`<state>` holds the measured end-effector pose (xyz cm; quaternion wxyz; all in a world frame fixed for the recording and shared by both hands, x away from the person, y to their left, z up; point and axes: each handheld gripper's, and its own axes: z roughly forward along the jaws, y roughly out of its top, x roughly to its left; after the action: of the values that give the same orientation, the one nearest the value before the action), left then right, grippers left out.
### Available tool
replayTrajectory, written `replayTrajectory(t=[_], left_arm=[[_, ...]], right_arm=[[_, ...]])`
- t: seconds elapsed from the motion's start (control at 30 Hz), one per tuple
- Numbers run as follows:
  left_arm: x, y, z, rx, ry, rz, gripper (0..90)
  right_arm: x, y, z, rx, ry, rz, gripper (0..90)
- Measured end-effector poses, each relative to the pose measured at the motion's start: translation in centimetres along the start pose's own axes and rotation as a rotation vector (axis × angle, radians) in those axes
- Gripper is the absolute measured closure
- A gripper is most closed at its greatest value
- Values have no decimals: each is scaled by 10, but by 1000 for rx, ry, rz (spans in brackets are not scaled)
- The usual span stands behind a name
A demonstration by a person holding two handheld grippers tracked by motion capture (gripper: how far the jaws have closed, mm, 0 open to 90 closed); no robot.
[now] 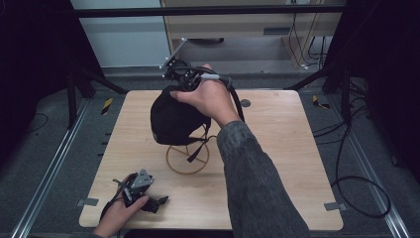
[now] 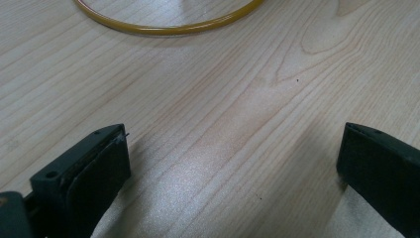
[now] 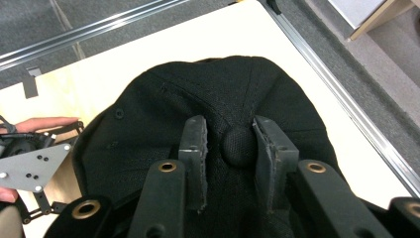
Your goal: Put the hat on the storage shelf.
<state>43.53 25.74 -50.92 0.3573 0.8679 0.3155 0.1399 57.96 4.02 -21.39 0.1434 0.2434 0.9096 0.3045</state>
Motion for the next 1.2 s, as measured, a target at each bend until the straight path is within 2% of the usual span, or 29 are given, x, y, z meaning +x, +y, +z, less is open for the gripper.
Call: replayTrajectory(t=[0.2, 0.5, 0.6, 0.73, 0.83, 1.07, 1.2], left_arm=[[0, 0, 0, 2, 1, 2, 0], [0, 0, 0, 2, 1, 2, 0], [0, 0, 0, 2, 1, 1, 0], [0, 0, 0, 2, 1, 1, 0], [0, 0, 0, 2, 1, 1, 0], [0, 0, 0, 2, 0, 1, 0], [0, 0, 0, -2, 2, 0, 0]], right_arm=[[2, 0, -3, -14, 14, -4, 645], [-2, -7, -9, -51, 18, 26, 653], [-1, -9, -12, -90, 36, 39, 665], [2, -13, -18, -136, 23, 43, 680], [5, -15, -21, -152, 33, 41, 675], [10, -23, -32, -189, 24, 31, 670], [10, -31, -37, -211, 15, 48, 627]])
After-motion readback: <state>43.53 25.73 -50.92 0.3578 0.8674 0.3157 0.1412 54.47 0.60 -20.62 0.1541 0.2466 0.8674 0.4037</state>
